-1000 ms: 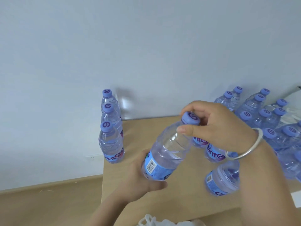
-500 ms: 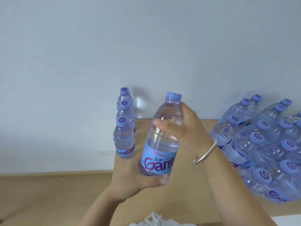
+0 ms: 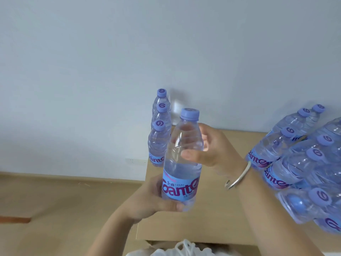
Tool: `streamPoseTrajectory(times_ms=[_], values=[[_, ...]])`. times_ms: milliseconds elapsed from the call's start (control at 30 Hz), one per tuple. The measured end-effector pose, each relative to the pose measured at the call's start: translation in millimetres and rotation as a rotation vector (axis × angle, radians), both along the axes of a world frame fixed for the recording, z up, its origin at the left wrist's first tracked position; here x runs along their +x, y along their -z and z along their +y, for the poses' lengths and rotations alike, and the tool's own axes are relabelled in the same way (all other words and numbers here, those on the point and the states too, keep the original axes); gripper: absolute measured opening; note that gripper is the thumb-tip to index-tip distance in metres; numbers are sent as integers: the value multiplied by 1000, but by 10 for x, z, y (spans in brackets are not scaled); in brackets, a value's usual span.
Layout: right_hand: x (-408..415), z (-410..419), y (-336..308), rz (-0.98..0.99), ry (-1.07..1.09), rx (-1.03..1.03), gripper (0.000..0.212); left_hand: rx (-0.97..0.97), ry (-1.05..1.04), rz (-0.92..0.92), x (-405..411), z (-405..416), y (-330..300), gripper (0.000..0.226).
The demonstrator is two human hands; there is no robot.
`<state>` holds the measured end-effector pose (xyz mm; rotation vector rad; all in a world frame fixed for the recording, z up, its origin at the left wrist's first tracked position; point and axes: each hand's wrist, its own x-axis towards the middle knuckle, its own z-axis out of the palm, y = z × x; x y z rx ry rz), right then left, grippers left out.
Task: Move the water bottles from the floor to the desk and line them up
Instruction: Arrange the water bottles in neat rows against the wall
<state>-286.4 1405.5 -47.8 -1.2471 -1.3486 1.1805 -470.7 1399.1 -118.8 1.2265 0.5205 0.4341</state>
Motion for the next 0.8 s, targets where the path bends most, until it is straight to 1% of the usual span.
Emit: streamPoseTrajectory(times_ms=[100,133,200,267,333,433,500,800], values=[[-43,-39,193,30,-16,-27,46,11,-164,119,-146,-31,210,56],[-65,-49,270,34,-17,-45,49,42,-220,172,-180,-52,280,61],[-137,-65,400,17,-22,-90,60,162,-333,321,-215,-99,424,67],[-223,-58,528,-15,-33,-128,65,251,-426,462,-226,-132,573,65],[-307,-23,643,-53,-49,-155,60,281,-469,541,-244,-125,705,59],[-388,41,773,-158,-76,-165,56,304,-493,598,-296,-47,813,57],[-404,74,822,-222,-88,-155,55,299,-510,591,-315,2,840,58],[-392,193,846,-307,-92,-148,56,360,-514,594,-272,182,898,57]])
